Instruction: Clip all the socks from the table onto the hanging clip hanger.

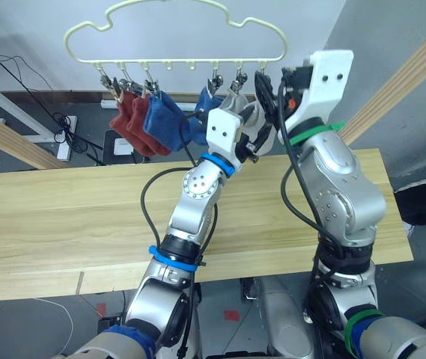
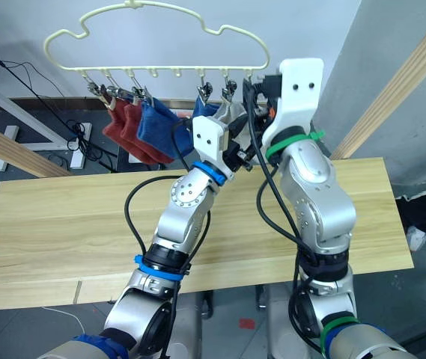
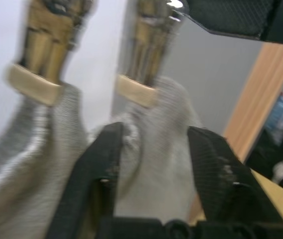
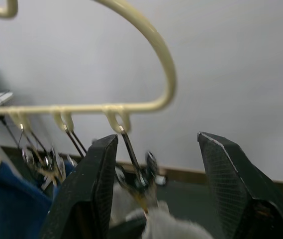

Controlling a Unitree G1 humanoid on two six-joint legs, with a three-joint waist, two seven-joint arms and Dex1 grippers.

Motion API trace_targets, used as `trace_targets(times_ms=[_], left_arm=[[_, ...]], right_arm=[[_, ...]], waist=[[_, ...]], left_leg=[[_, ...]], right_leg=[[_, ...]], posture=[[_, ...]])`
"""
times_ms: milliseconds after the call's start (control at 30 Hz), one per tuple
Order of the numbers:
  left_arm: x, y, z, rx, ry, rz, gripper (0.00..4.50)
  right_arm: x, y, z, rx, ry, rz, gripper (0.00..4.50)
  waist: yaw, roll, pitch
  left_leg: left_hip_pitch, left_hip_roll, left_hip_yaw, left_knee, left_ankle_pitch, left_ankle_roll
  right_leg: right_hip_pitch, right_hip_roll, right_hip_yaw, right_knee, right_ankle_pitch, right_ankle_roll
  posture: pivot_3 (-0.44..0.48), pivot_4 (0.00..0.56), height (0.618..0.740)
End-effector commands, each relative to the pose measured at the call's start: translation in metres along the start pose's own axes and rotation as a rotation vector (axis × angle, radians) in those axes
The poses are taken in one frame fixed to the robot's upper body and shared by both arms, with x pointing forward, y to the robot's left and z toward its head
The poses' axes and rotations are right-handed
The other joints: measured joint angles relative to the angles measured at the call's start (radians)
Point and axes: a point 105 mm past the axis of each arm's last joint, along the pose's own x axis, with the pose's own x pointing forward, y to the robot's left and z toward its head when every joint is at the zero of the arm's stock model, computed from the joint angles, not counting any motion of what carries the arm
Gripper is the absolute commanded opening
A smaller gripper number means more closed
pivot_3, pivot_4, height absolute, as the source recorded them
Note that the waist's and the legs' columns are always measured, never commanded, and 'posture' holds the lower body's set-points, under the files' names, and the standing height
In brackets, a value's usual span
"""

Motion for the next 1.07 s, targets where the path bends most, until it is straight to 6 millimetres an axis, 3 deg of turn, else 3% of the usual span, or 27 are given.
trace_targets(times_ms=[33,133,200,300,400,467,533,633,700,867,1067], left_arm=[[-0.021,-0.020,-0.002,0.006,0.040,-0.210,3.42],[-0.059,-0.020,-0.008,0.085,0.123,-0.433,4.13],[-0.075,-0.013,-0.009,0.061,0.174,-0.492,4.47],[-0.092,0.009,-0.009,0.045,0.246,-0.464,4.47],[-0.113,0.044,-0.002,0.074,0.303,-0.347,4.50],[-0.126,0.057,0.003,0.087,0.335,-0.326,4.50],[-0.146,0.084,0.002,0.087,0.417,-0.215,4.50],[-0.167,0.102,-0.001,0.057,0.497,-0.130,4.50],[-0.194,0.114,-0.015,0.089,0.678,-0.092,4.50],[-0.216,0.151,-0.001,0.225,0.694,0.061,4.50],[-0.219,0.152,0.000,0.185,0.653,0.085,4.50]], right_arm=[[-0.020,-0.001,0.014,-0.041,-0.053,0.054,2.67],[-0.041,-0.012,0.006,-0.131,-0.003,0.105,2.67],[-0.052,-0.016,0.001,-0.182,0.030,0.147,2.67],[-0.068,-0.023,-0.010,-0.215,0.106,0.208,2.67],[-0.084,-0.025,-0.017,-0.263,0.173,0.307,3.23],[-0.090,-0.030,-0.020,-0.281,0.205,0.332,3.81],[-0.097,-0.038,-0.022,-0.306,0.238,0.357,4.48],[-0.107,-0.044,-0.024,-0.309,0.269,0.421,4.48],[-0.115,-0.047,-0.024,-0.315,0.299,0.478,4.48],[-0.132,-0.064,-0.033,-0.380,0.394,0.551,4.48],[-0.136,-0.070,-0.039,-0.373,0.410,0.562,4.48]], waist=[[-0.001,0.000,0.000],[0.000,0.000,0.000],[0.001,0.001,0.000],[0.004,0.001,-0.003],[0.003,0.001,-0.016],[-0.001,0.000,-0.022],[0.001,0.001,-0.032],[0.007,0.001,-0.054],[0.009,-0.001,-0.071],[0.027,-0.003,-0.124],[0.038,-0.006,-0.175]], left_leg=[[0.000,0.000,0.000,0.000,0.000,0.000],[0.001,0.001,0.000,0.000,0.000,-0.001],[0.001,0.001,0.000,0.000,0.000,-0.001],[0.001,0.001,-0.001,0.001,0.001,-0.002],[0.001,0.000,-0.001,0.001,0.001,-0.002],[0.001,-0.001,-0.001,0.001,0.001,-0.002],[0.001,-0.001,-0.001,0.000,0.001,-0.002],[0.001,-0.001,-0.001,0.000,0.001,-0.002],[0.001,-0.001,-0.001,0.001,0.001,-0.002],[0.001,-0.002,-0.001,0.001,0.001,-0.001],[0.005,-0.002,-0.001,0.001,0.000,0.000]], right_leg=[[0.000,0.000,0.000,0.000,0.000,0.000],[0.000,0.001,0.000,0.001,0.000,0.001],[0.000,0.003,0.000,0.001,-0.003,0.005],[0.000,0.003,0.000,0.001,-0.003,0.005],[0.001,0.002,0.000,0.000,-0.003,0.006],[0.000,0.003,0.000,0.000,-0.003,0.006],[0.000,0.003,-0.001,0.000,-0.003,0.006],[0.001,0.003,-0.003,0.000,-0.003,0.006],[0.001,0.003,-0.003,-0.001,-0.003,0.006],[0.001,0.003,-0.003,-0.002,-0.003,0.006],[0.005,0.005,-0.002,-0.002,-0.003,0.006]], posture=[[-0.112,0.423,0.740],[-0.104,0.410,0.740],[-0.102,0.404,0.740],[-0.093,0.369,0.740],[-0.086,0.347,0.740],[-0.066,0.321,0.740],[-0.049,0.301,0.740],[-0.021,0.258,0.740],[-0.008,0.237,0.740],[0.028,0.181,0.740],[0.046,0.135,0.740]])
